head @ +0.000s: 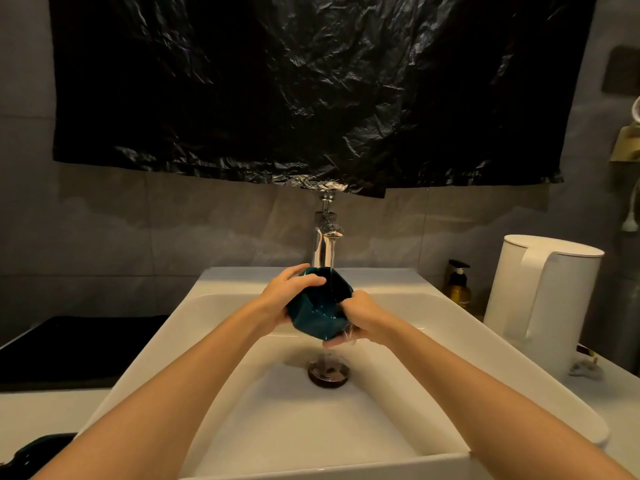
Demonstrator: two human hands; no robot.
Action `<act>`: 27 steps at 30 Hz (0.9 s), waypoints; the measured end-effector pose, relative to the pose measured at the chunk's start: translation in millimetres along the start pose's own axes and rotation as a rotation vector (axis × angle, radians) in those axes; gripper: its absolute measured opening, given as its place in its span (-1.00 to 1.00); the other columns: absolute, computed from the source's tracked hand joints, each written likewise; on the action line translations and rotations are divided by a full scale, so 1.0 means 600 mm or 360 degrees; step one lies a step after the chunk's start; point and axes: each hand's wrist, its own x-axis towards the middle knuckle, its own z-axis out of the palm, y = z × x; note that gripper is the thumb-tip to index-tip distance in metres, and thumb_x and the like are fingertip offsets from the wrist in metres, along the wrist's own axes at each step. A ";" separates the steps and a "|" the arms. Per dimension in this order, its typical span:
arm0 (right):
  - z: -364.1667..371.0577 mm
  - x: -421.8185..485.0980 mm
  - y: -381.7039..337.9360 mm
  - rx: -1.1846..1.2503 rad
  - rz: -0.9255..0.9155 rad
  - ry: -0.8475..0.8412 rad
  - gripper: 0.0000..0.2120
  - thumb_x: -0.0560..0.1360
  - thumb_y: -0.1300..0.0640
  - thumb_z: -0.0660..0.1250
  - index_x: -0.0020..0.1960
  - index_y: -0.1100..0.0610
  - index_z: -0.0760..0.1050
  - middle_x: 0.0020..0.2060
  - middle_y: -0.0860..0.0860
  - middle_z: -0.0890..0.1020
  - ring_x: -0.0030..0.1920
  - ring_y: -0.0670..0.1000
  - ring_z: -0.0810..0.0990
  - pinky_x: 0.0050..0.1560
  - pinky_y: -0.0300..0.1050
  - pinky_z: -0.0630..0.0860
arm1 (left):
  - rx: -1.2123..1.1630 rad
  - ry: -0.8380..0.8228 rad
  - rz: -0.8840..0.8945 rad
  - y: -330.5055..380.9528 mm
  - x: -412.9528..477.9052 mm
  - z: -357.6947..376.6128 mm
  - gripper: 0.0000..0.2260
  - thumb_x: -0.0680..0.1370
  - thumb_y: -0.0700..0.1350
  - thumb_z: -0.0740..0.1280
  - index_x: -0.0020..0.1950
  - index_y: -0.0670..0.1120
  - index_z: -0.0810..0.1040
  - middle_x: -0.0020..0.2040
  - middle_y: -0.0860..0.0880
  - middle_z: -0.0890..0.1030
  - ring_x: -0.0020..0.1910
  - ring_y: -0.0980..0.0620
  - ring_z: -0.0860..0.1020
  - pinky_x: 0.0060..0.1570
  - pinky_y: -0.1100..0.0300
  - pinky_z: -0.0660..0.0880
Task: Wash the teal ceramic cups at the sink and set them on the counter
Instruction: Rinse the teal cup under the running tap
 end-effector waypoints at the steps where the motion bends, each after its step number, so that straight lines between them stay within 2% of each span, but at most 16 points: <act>1: 0.000 -0.007 -0.006 0.0144 0.0083 -0.0035 -0.83 0.60 0.20 0.20 0.18 0.16 0.42 0.02 0.17 0.58 -0.11 0.23 0.67 -0.20 0.08 0.66 | -0.0095 -0.0030 0.0009 -0.005 0.004 0.003 -0.54 0.38 -0.10 0.49 0.25 0.02 0.45 0.10 -0.09 0.58 0.06 -0.08 0.58 -0.02 0.01 0.59; 2: -0.002 -0.012 -0.010 0.0263 0.0153 -0.0070 -0.87 0.59 0.21 0.22 0.14 0.16 0.42 0.00 0.17 0.57 -0.09 0.23 0.66 -0.20 0.06 0.65 | -0.0144 -0.0011 0.0050 -0.010 0.006 0.008 -0.50 0.38 -0.15 0.50 0.27 0.02 0.43 0.12 -0.09 0.56 0.07 -0.10 0.57 -0.03 0.00 0.60; 4: -0.012 -0.019 -0.013 0.0401 0.0241 -0.0221 -0.85 0.55 0.25 0.28 0.12 0.19 0.43 0.03 0.19 0.57 -0.01 0.23 0.64 -0.11 0.07 0.64 | -0.0127 0.0084 0.0154 -0.016 0.005 0.015 -0.57 0.42 -0.21 0.44 0.24 0.03 0.42 0.08 -0.05 0.53 0.02 -0.06 0.55 -0.07 0.03 0.60; 7: -0.020 -0.022 -0.008 0.0274 0.0288 -0.0498 -0.82 0.59 0.28 0.17 0.18 0.21 0.41 0.10 0.18 0.58 0.06 0.24 0.64 0.05 0.05 0.61 | 0.0000 0.0159 0.0182 -0.017 0.002 0.011 -0.72 0.48 -0.20 0.34 0.16 0.03 0.45 0.02 -0.05 0.53 -0.07 0.01 0.53 -0.04 0.04 0.59; 8: -0.020 -0.020 -0.004 0.0076 0.0205 -0.0442 -0.83 0.60 0.28 0.14 0.14 0.17 0.42 0.05 0.15 0.59 0.04 0.24 0.64 0.04 0.05 0.61 | 0.0073 0.0136 0.0178 -0.017 0.000 0.009 -0.74 0.49 -0.20 0.33 0.14 0.03 0.46 0.02 -0.06 0.54 -0.06 0.00 0.54 -0.03 0.04 0.59; 10: -0.016 -0.012 0.006 -0.0353 -0.0056 -0.0119 -0.86 0.57 0.28 0.20 0.09 0.12 0.45 -0.05 0.12 0.62 -0.04 0.22 0.67 -0.04 0.05 0.64 | 0.0223 0.0074 0.0157 -0.017 -0.005 0.006 -0.73 0.48 -0.20 0.31 0.15 0.04 0.48 0.04 -0.08 0.56 -0.02 -0.05 0.56 -0.05 0.06 0.59; 13: -0.015 -0.003 0.009 -0.0659 -0.0272 0.0238 -0.88 0.56 0.21 0.28 0.06 0.24 0.50 -0.03 0.20 0.66 -0.21 0.17 0.70 -0.26 -0.08 0.65 | 0.0329 0.0025 0.0152 -0.016 -0.009 0.011 -0.69 0.48 -0.21 0.28 0.19 0.04 0.47 0.07 -0.10 0.55 0.01 -0.07 0.54 -0.12 0.11 0.58; 15: -0.019 -0.003 0.005 -0.0769 -0.0309 0.0317 -0.82 0.60 0.12 0.23 0.01 0.25 0.50 -0.05 0.21 0.66 -0.26 0.10 0.69 -0.40 -0.18 0.60 | 0.0390 0.0029 0.0179 -0.014 -0.006 0.011 -0.70 0.49 -0.20 0.26 0.19 0.05 0.48 0.06 -0.08 0.55 0.02 -0.06 0.52 -0.10 0.11 0.56; 17: -0.017 -0.004 0.004 -0.0929 -0.0328 0.0229 -0.82 0.62 0.15 0.18 0.07 0.24 0.48 0.01 0.21 0.63 -0.16 0.12 0.66 -0.31 -0.12 0.60 | 0.0414 0.0065 0.0178 -0.011 -0.004 0.006 -0.72 0.49 -0.21 0.24 0.14 0.07 0.50 0.01 -0.05 0.55 -0.02 -0.03 0.50 -0.04 0.06 0.54; 19: -0.012 -0.008 0.007 -0.0833 -0.0330 0.0069 -0.84 0.59 0.27 0.17 0.16 0.18 0.40 0.10 0.17 0.58 -0.03 0.17 0.64 -0.18 -0.02 0.64 | 0.0423 0.0071 0.0167 -0.012 -0.003 0.002 -0.72 0.49 -0.23 0.23 0.11 0.08 0.51 -0.03 -0.04 0.55 -0.05 -0.02 0.50 0.00 0.05 0.53; 20: -0.010 -0.011 0.008 -0.0697 -0.0316 0.0025 -0.78 0.57 0.31 0.18 0.18 0.14 0.38 0.10 0.14 0.56 -0.01 0.19 0.64 -0.20 0.00 0.65 | 0.0444 0.0058 0.0173 -0.012 -0.003 0.002 -0.71 0.48 -0.23 0.22 0.11 0.08 0.51 -0.02 -0.03 0.55 -0.04 -0.02 0.50 -0.01 0.05 0.53; 22: -0.006 -0.012 0.008 -0.0528 -0.0320 0.0116 -0.78 0.60 0.26 0.18 0.22 0.12 0.40 0.10 0.12 0.56 -0.02 0.20 0.65 -0.23 0.00 0.66 | 0.0463 0.0042 0.0181 -0.012 -0.002 0.003 -0.71 0.49 -0.23 0.22 0.12 0.08 0.50 -0.01 -0.03 0.54 -0.02 -0.02 0.49 -0.01 0.07 0.52; 24: -0.001 -0.014 0.006 -0.0325 -0.0251 0.0172 -0.78 0.64 0.16 0.09 0.23 0.11 0.42 0.07 0.11 0.59 -0.01 0.18 0.64 -0.15 0.06 0.66 | 0.0375 0.0049 0.0166 -0.011 -0.001 0.005 -0.73 0.50 -0.23 0.20 0.09 0.09 0.50 0.02 -0.06 0.55 0.00 -0.03 0.50 0.03 0.05 0.52; 27: -0.004 -0.018 -0.008 0.0138 0.0058 -0.0091 -0.80 0.60 0.22 0.07 0.16 0.14 0.40 0.07 0.18 0.57 0.06 0.19 0.59 -0.03 0.13 0.62 | 0.0116 0.0112 0.0074 -0.011 0.006 0.007 -0.75 0.53 -0.23 0.18 0.13 0.02 0.51 0.07 -0.13 0.58 0.04 -0.08 0.53 -0.01 0.07 0.52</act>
